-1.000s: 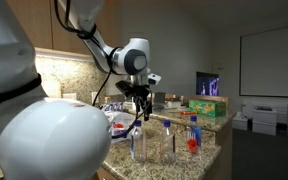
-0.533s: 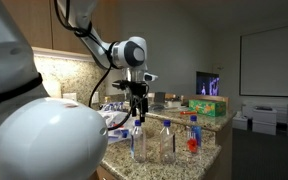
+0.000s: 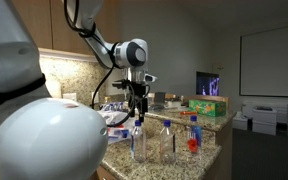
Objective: Put the bottles on the counter in the plastic bag
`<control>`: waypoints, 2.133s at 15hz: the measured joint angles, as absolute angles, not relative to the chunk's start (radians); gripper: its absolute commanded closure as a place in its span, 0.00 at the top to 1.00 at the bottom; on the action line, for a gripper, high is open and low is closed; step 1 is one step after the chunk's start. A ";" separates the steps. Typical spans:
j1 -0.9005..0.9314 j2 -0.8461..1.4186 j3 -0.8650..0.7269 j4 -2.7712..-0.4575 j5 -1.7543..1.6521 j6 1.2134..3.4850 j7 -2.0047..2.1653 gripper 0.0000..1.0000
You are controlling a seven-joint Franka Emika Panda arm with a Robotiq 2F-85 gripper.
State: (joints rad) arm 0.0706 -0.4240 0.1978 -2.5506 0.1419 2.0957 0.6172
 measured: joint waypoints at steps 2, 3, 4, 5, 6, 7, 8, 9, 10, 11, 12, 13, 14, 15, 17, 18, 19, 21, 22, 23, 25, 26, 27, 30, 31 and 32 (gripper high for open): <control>0.071 -0.395 0.190 -2.546 0.145 2.096 0.602 0.74; 0.071 -0.382 0.188 -2.543 0.146 2.096 0.596 0.68; 0.071 -0.370 0.187 -2.538 0.146 2.096 0.593 0.60; 0.071 -0.358 0.187 -2.534 0.146 2.096 0.592 0.54; 0.071 -0.348 0.187 -2.528 0.146 2.096 0.591 0.47; 0.071 -0.340 0.187 -2.523 0.146 2.096 0.591 0.41; 0.071 -0.333 0.187 -2.518 0.146 2.096 0.591 0.34; 0.072 -0.328 0.188 -2.513 0.146 2.095 0.591 0.27; 0.072 -0.325 0.188 -2.509 0.146 2.094 0.591 0.22; 0.073 -0.324 0.190 -2.503 0.145 2.091 0.591 0.15; 0.073 -0.324 0.192 -2.499 0.145 2.088 0.591 0.09; 0.074 -0.324 0.195 -2.494 0.145 2.085 0.591 0.09; 0.075 -0.324 0.196 -2.490 0.145 2.083 0.591 0.09; 0.075 -0.324 0.198 -2.487 0.144 2.082 0.591 0.09; 0.077 -0.324 0.198 -2.479 0.143 2.083 0.591 0.09; 0.077 -0.324 0.197 -2.471 0.141 2.085 0.591 0.09; 0.077 -0.324 0.197 -2.461 0.139 2.094 0.589 0.09; 0.077 -0.324 0.194 -2.434 0.137 2.132 0.562 0.09; 0.077 -0.324 0.190 -2.420 0.137 2.156 0.538 0.09; 0.079 -0.321 0.186 -2.407 0.145 2.182 0.508 0.09; 0.088 -0.301 0.174 -2.378 0.181 2.235 0.423 0.09; 0.098 -0.284 0.164 -2.362 0.213 2.257 0.370 0.09; 0.110 -0.261 0.152 -2.343 0.252 2.273 0.311 0.09; 0.149 -0.167 0.121 -2.274 0.391 2.290 0.126 0.09; 0.161 -0.126 0.116 -2.245 0.443 2.290 0.064 0.09; 0.170 -0.081 0.116 -2.216 0.494 2.290 0.006 0.09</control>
